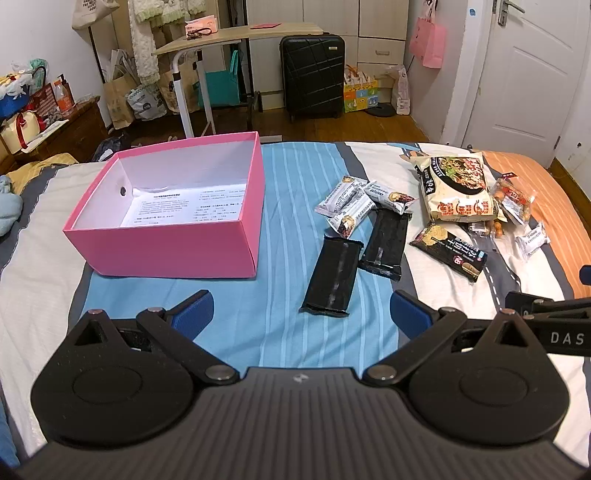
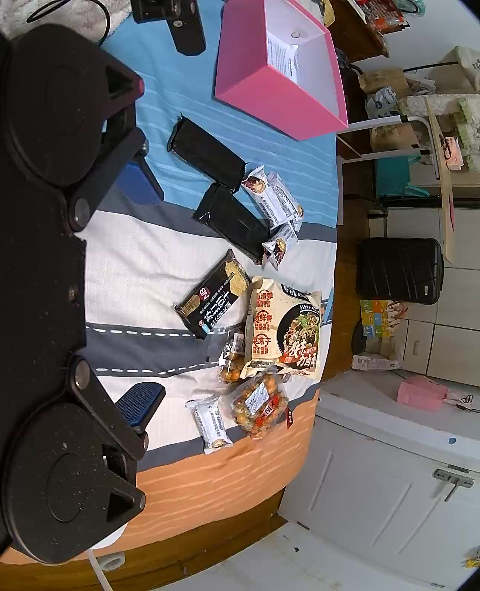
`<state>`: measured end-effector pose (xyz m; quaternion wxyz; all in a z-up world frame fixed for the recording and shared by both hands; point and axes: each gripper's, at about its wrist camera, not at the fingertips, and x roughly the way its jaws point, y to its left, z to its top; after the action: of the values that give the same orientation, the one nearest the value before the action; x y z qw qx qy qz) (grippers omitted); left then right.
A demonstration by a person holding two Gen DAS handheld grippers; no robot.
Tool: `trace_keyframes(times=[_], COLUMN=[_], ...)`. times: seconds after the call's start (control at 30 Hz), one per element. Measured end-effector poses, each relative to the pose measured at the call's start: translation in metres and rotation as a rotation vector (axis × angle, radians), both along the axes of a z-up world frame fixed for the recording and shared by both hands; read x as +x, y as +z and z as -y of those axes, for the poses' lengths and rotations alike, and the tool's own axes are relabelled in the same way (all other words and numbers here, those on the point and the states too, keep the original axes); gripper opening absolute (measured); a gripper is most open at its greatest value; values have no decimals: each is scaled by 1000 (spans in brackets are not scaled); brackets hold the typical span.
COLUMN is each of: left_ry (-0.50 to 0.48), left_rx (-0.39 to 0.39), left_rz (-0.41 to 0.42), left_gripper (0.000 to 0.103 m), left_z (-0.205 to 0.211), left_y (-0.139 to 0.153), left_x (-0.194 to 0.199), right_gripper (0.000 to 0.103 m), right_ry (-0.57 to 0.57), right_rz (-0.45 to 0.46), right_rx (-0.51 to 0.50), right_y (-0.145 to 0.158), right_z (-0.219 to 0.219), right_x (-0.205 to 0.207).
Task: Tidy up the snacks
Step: 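Move both tools toward the black snack packs on the bed, then grasp a black snack pack with the left tool while the right tool grasps the NB cracker pack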
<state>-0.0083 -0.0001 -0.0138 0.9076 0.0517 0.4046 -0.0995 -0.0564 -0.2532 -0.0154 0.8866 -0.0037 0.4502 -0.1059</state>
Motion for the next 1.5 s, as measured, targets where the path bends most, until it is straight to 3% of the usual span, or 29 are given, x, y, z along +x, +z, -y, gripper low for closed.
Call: trace_keyframes(times=[0.2,0.93,1.07,1.13,1.2,1.33,1.43,1.5], left_ry=[-25,-40,-59,-97,-134,-192,-213,-242], left_rx=[-51,-61,-69,-109,-128,-85,-125,-148], left_rz=[-16,-22,-20,-37,-65,-50,-32,-58], left_gripper=[103,100,93,93,93,93,93,93], left_z=[-2,-4,-3,-3,0,11,16,21], left_y=[2,0,-2,-2,-1,7,4,-5], left_x=[-2,0,1,4,10,27,43,56], right_gripper=[103,103,103,103,103,103,103,103], right_ry=[0,-7,-7,-2,55,219,312,324], right_rz=[1,-6,-5,5,36,122,104,22], right_rx=[-1,8,7,15,43,16,59,123], right_y=[0,-5,-6,-5,2,13,5,-12], right_z=[-1,7,9,13,20,36,47,52], right_x=[0,-2,-2,-1,2,11,24,35])
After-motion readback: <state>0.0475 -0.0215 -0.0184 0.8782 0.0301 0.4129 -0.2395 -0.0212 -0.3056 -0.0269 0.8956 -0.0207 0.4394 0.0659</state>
